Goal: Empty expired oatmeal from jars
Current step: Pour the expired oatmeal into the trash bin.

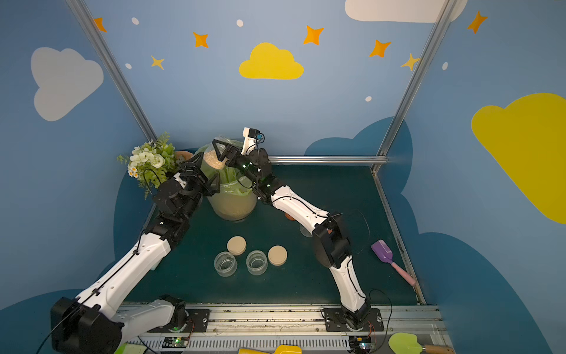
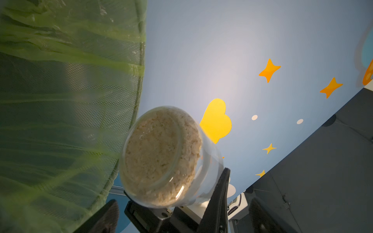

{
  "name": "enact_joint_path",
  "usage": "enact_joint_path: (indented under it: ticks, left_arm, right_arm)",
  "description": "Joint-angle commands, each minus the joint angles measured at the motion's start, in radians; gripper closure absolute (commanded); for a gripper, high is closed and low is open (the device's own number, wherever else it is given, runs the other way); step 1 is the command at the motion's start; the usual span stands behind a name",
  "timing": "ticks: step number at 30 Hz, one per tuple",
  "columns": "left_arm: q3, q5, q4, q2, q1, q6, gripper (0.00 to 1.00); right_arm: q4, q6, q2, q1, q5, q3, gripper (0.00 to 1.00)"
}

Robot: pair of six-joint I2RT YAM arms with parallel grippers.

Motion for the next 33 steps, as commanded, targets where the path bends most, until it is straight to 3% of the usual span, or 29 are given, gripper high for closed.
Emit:
enact_joint_path:
  ticks: [1, 21, 33]
  left_arm:
    - [0.045, -0.046, 0.098, 0.041, -0.022, -0.065, 0.0]
    - [0.112, -0.121, 0.39, 0.261, -0.065, -0.134, 0.0]
    - [0.078, -0.226, 0.413, 0.249, -0.067, -0.134, 0.0]
  right_arm:
    - [0.148, -0.022, -0.094, 0.009, 0.026, 0.004, 0.88]
    - [0.193, -0.061, -0.128, 0.043, 0.044, -0.06, 0.89]
    - [0.239, -0.089, -0.17, 0.045, 0.039, -0.115, 0.89]
